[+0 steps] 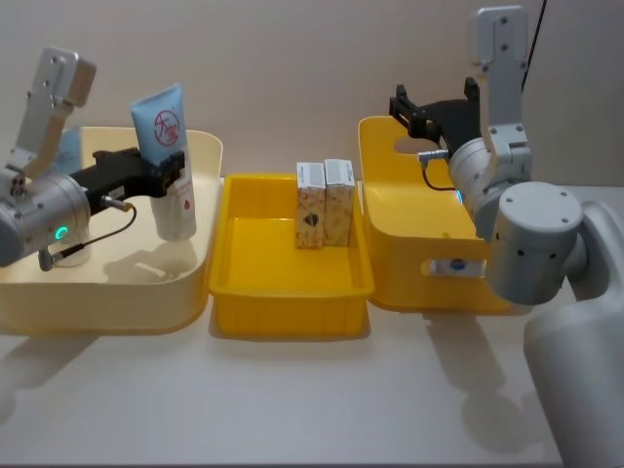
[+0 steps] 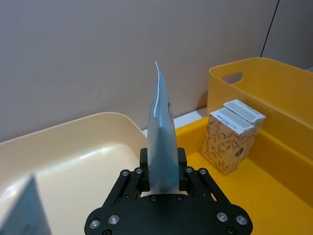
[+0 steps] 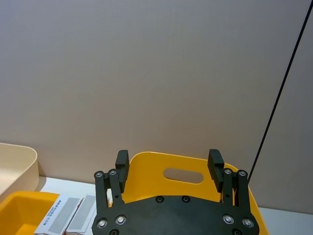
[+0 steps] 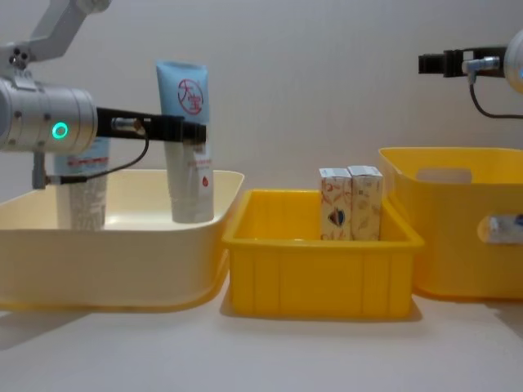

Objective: Bimanual collaborative sorting of washing and personal care products

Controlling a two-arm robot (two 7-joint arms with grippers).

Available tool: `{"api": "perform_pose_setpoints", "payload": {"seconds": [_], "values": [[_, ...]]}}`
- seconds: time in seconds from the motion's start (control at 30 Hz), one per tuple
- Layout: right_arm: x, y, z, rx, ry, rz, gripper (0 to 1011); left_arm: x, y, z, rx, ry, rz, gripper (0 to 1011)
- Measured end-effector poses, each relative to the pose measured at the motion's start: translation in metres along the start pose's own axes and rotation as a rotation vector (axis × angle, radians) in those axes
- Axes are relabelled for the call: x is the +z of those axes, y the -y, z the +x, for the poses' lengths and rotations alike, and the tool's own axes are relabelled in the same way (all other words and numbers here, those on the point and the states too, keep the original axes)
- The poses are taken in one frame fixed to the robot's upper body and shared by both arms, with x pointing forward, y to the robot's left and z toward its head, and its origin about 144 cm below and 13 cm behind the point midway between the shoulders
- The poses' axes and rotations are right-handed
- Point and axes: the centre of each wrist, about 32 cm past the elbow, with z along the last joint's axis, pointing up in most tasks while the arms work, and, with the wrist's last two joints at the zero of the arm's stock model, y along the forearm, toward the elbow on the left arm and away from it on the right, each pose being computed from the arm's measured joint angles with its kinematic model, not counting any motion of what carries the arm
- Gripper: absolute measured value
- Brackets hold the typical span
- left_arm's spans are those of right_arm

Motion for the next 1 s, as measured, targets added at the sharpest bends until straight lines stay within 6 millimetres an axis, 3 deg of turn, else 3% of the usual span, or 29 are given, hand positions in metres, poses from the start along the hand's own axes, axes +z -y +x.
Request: {"api": "perform_pose_setpoints", "payload": {"seconds": [0.6,1.0], "values": [[0.000,-0.001,0.000,0.012,0.002,0.003,1001,0.065,0.021,0.009,-0.109,0.148,-0.136,292],[0.004,-0.006,-0.001,0.125,-0.006,0.012,1001,0.109,0.041,0.019,-0.184,0.245,-0.202,292]]}}
